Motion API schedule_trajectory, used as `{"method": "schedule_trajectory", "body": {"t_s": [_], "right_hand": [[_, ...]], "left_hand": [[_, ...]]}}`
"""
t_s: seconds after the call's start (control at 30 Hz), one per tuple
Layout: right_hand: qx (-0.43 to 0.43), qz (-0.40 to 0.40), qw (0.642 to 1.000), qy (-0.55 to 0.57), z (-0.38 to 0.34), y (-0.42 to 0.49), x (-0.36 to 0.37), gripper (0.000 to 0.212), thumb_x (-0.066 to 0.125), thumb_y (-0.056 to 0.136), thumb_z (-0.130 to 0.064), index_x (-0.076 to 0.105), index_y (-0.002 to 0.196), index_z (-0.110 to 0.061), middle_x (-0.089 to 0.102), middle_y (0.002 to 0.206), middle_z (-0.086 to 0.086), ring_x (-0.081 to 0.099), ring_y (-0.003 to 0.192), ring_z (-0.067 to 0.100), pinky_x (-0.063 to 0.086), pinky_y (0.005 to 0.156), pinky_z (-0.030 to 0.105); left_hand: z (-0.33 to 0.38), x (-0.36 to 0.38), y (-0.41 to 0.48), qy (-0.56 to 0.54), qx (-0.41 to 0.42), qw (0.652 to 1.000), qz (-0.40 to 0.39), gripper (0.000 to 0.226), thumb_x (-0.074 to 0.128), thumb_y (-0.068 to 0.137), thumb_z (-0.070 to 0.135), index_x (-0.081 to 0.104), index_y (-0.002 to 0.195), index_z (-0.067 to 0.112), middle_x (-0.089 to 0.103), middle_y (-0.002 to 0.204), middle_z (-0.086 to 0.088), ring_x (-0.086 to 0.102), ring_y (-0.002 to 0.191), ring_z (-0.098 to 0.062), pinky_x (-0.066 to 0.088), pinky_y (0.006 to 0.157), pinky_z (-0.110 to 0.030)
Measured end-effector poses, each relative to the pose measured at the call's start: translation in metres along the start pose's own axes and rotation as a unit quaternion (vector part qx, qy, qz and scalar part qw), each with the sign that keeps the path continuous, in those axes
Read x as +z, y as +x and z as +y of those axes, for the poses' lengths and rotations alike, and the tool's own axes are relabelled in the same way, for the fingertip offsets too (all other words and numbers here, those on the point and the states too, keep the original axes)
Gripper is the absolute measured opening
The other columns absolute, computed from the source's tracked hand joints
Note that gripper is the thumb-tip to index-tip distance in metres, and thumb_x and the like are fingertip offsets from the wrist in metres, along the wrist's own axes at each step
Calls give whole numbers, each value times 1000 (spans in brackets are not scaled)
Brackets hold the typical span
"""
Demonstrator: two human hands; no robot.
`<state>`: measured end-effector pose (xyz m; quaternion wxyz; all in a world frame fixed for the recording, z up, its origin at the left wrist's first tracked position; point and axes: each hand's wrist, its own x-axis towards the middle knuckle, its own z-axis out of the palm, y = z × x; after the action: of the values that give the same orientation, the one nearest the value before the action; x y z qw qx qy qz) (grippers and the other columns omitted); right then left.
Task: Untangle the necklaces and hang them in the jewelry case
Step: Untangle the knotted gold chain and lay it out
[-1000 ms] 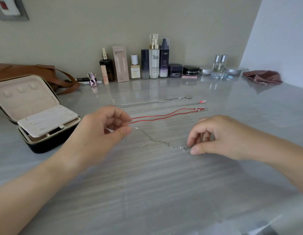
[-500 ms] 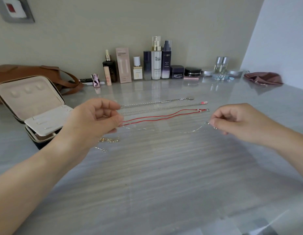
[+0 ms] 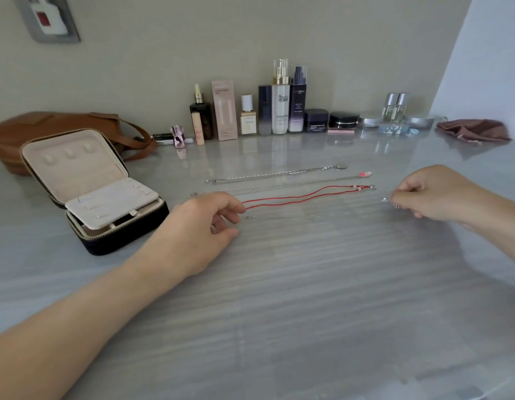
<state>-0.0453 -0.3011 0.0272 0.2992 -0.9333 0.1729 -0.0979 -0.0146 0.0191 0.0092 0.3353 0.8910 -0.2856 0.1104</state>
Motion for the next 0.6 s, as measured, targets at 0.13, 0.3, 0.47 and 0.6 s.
{"method": "schedule_trajectory", "body": {"t_s": [0.13, 0.3, 0.47, 0.6], "right_hand": [[32, -16, 999, -18, 0, 8, -2, 19, 62, 81, -10, 62, 63, -5, 52, 52, 12, 45, 56, 27, 34, 50, 23], [-9, 26, 996, -88, -9, 9, -2, 10, 70, 74, -12, 63, 67, -14, 65, 71, 12, 51, 62, 28, 37, 54, 29], [-148, -11, 984, -94, -65, -12, 18, 10, 72, 74, -27, 64, 68, -24, 61, 67, -4, 52, 60, 12, 34, 53, 23], [-249, -65, 963, -84, -118, -35, 48, 16, 69, 73, -39, 63, 65, -26, 57, 62, -11, 50, 57, 2, 36, 52, 22]], "left_hand": [[-4, -3, 1, 31, -8, 999, -2, 33, 67, 78, 6, 58, 92, 35, 59, 85, 21, 54, 78, 5, 41, 65, -7], [-2, -28, 3, 61, -47, 996, 37, 29, 62, 81, 7, 55, 85, 35, 55, 80, 21, 55, 69, 4, 42, 64, -11], [-7, -56, 5, 97, -105, 990, 18, 19, 59, 83, 11, 62, 77, 30, 55, 70, 16, 51, 63, 0, 37, 57, -8], [-9, -56, 1, 77, -145, 981, -104, 20, 70, 77, 16, 63, 68, 32, 61, 67, 15, 57, 66, -3, 45, 63, -17]]}}
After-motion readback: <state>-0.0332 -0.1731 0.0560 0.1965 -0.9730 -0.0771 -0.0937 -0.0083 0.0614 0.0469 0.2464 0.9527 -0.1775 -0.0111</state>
